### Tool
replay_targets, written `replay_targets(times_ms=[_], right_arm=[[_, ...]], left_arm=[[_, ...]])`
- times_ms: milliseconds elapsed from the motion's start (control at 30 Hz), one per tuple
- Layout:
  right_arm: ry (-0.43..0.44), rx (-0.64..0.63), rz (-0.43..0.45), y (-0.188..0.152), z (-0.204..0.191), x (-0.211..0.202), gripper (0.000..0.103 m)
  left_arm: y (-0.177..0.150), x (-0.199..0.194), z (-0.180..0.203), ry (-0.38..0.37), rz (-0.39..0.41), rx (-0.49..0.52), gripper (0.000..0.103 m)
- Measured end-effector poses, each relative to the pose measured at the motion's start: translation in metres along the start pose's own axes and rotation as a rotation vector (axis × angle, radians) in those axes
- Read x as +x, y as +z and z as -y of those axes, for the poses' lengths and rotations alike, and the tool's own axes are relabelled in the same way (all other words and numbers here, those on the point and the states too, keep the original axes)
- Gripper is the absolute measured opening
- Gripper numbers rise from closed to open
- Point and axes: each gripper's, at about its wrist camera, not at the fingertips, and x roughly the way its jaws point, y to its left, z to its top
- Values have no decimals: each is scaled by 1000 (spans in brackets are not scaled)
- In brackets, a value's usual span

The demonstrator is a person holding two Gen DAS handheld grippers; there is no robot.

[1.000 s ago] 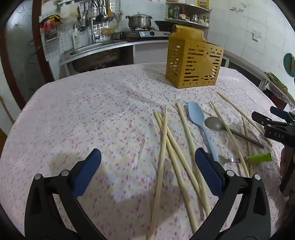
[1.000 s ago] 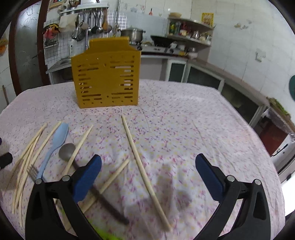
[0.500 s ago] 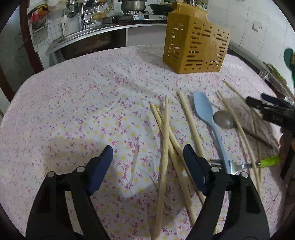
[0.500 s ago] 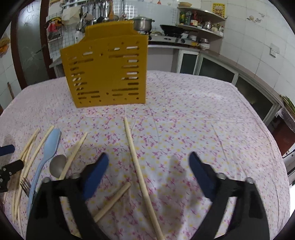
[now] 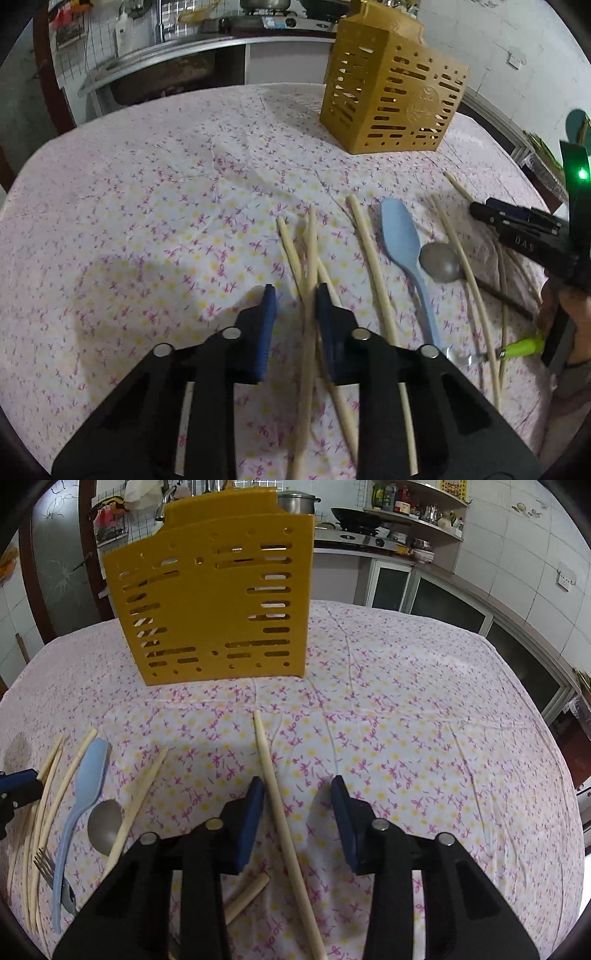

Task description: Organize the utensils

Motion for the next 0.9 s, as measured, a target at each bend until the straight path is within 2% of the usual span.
replay_targets(times_ms=[233, 300, 367, 900], right_arm=[[16, 4, -18, 7, 0, 5, 35], [31, 13, -15, 7, 0, 5, 28], [40, 26, -15, 7, 1, 4, 9], [82, 143, 68, 7, 24, -17, 8]], left_arm=[[12, 8, -4, -10, -30, -32, 8], [11, 9, -3, -5, -26, -27, 8], [11, 8, 0, 5, -20, -16, 7], [11, -8, -10, -49, 49, -54, 6]])
